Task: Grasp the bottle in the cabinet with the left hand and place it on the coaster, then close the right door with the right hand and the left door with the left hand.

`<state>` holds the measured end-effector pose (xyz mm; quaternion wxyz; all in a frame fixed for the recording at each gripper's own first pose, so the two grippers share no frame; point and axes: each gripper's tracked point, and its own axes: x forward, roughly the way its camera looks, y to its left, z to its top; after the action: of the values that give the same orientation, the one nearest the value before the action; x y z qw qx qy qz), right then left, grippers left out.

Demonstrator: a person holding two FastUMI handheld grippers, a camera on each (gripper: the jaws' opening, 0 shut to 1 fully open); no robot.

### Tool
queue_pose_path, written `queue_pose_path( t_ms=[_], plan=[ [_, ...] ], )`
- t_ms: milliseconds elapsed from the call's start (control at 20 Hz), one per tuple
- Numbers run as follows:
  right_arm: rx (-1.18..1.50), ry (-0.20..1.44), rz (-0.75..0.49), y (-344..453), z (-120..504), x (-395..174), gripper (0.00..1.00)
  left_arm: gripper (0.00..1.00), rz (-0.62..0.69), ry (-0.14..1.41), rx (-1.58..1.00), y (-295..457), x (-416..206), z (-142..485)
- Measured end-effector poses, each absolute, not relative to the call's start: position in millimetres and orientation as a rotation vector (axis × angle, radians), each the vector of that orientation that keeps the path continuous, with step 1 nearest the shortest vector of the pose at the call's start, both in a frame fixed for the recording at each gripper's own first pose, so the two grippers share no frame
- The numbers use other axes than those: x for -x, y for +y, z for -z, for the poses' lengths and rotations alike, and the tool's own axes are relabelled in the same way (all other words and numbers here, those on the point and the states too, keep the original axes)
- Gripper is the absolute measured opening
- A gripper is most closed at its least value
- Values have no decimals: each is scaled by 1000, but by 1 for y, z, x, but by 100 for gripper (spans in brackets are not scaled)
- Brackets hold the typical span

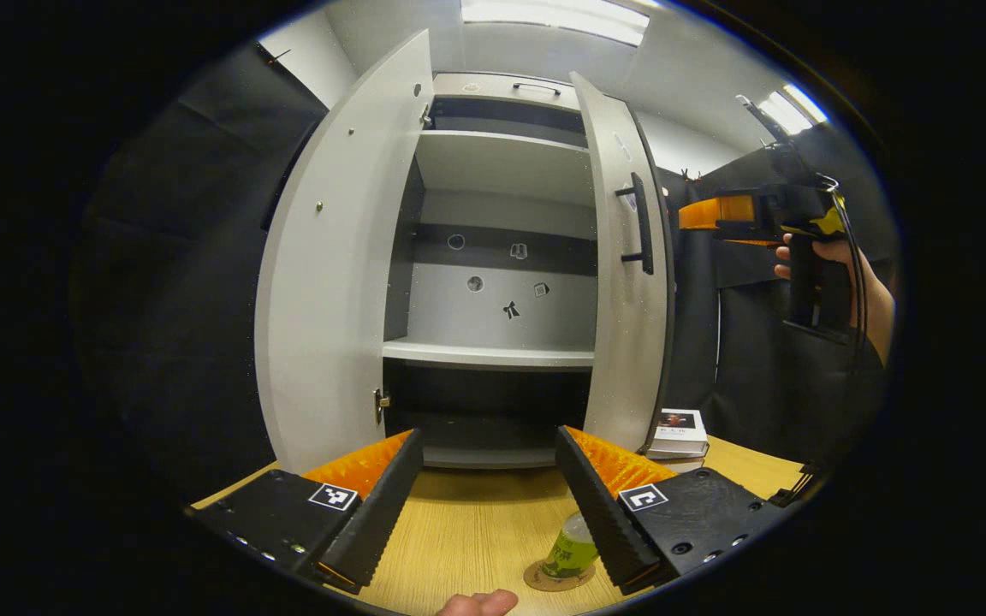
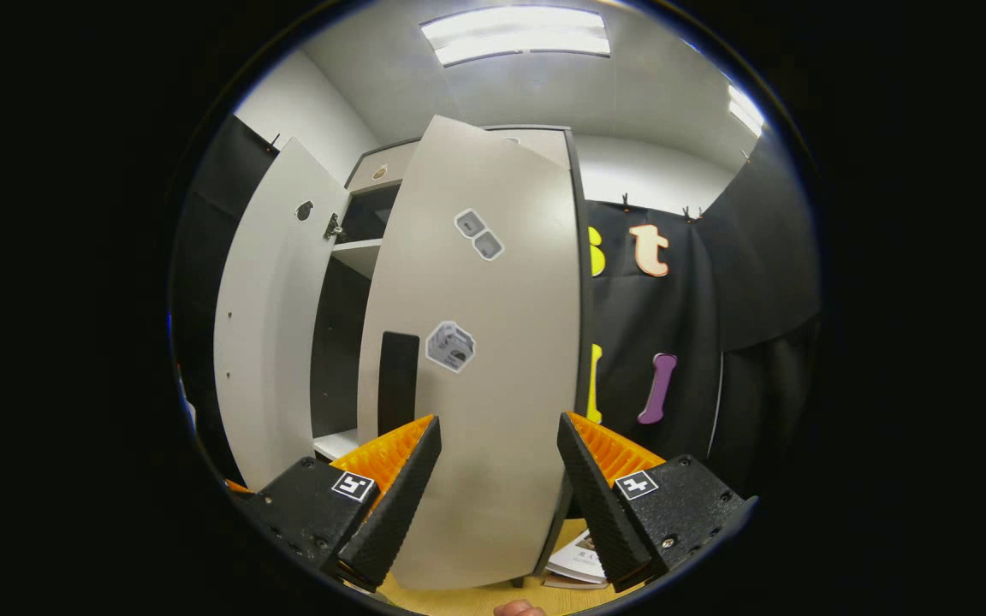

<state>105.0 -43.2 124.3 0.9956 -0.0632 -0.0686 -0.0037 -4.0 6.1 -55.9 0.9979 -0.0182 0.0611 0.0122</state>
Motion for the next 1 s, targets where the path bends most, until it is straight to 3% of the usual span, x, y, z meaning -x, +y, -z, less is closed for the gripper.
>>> queue_pose_path(
  t_ms=[350, 850, 950, 1000],
  plan=[
    [126, -74, -7, -38, -57, -69, 84, 95, 51, 147, 82, -22, -4, 56],
    [68, 95, 86, -56, 61, -22, 84, 95, 71, 152, 87, -29, -11, 55],
    [42, 99, 77, -54, 66, -18, 84, 90, 41, 106, 100, -20, -10, 36],
    [43, 97, 69, -52, 65, -18, 84, 95, 16, 45, 105, -11, -10, 16]
  ],
)
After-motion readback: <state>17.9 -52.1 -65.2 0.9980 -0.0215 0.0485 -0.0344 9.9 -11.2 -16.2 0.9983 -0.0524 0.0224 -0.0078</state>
